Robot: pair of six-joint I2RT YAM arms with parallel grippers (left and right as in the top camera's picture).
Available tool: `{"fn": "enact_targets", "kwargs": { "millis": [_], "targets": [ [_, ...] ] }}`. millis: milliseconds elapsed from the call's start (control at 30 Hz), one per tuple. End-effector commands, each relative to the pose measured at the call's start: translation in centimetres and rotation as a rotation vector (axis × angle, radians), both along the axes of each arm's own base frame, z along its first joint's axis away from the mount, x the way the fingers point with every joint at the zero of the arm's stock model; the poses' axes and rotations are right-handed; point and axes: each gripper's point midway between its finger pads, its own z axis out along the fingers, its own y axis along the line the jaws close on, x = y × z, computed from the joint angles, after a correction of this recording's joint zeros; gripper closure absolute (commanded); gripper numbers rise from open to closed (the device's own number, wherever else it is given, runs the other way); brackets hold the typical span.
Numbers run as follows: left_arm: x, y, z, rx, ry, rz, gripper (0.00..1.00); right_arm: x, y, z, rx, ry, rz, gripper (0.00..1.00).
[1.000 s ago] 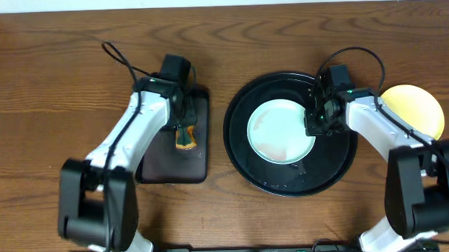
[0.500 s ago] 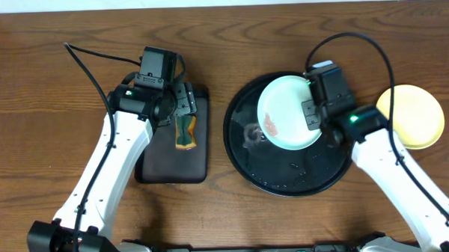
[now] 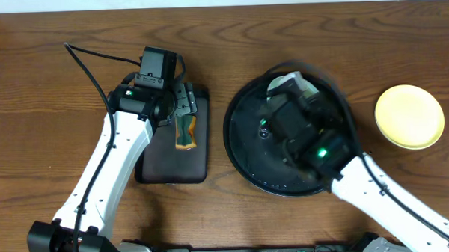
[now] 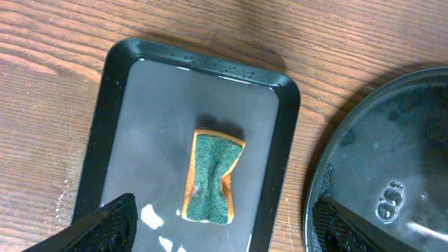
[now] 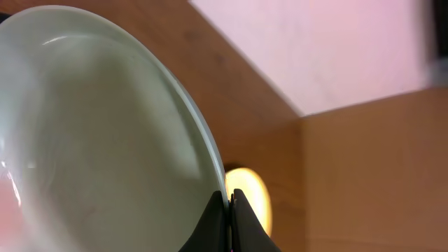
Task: Clean dirty plates on tray and stack at the side
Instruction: 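Lift the light-green plate with the right gripper off the round tray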
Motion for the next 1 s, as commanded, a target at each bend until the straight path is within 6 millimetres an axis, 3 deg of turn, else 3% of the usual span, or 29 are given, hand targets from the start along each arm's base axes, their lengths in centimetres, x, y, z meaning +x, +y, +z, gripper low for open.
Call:
{"fn": "enact_targets", "kwargs": {
  "millis": [0,200,467,967],
  "targets": [
    [0.4,0.1,0.5,0.002,-0.012,0.001,0.19,-0.9,-0.1,3.4,-0.150,-0.108,-0.025,0.99],
    [0.4,0.1,0.5,0.002,-0.012,0.001,0.19,-1.8,2.0,5.0,-0.196,-0.175,0.015,0.99],
    [0.4,0.1,0.5,0.002,-0.013,0.001,0.19,-2.2,3.2,6.2,-0.247,-0.206,0.043,0.99],
    [0.4,0.1,0.5,0.002,-0.012,0.001,0.18,-2.3,3.3,6.5,-0.246,-0.220,0.036,0.99]
  ]
}}
